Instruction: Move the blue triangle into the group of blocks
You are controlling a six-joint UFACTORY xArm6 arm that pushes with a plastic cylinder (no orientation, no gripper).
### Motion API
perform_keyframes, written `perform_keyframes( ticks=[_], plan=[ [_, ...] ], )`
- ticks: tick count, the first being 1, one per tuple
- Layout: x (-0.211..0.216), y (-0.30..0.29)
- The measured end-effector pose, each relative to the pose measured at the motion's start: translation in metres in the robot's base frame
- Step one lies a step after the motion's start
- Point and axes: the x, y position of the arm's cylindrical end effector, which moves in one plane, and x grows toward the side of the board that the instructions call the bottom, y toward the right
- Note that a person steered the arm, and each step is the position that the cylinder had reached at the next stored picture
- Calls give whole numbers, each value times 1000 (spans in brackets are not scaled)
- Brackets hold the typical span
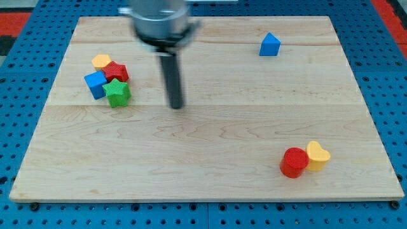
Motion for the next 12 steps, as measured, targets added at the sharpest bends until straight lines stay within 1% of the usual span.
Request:
perform_keyframes(
  ticks=[1, 2, 3, 4, 5, 6, 7, 8, 9, 10, 11, 12],
  plan=[
    [0, 96],
    [-12, 194],
    [-20, 249],
    [-54, 304],
    [-105, 309],
    [-158, 296],
    [-176, 226],
    [-171, 139],
    [-159, 122],
    [-156, 122],
    [-154, 99],
    [-154, 48]
  ],
)
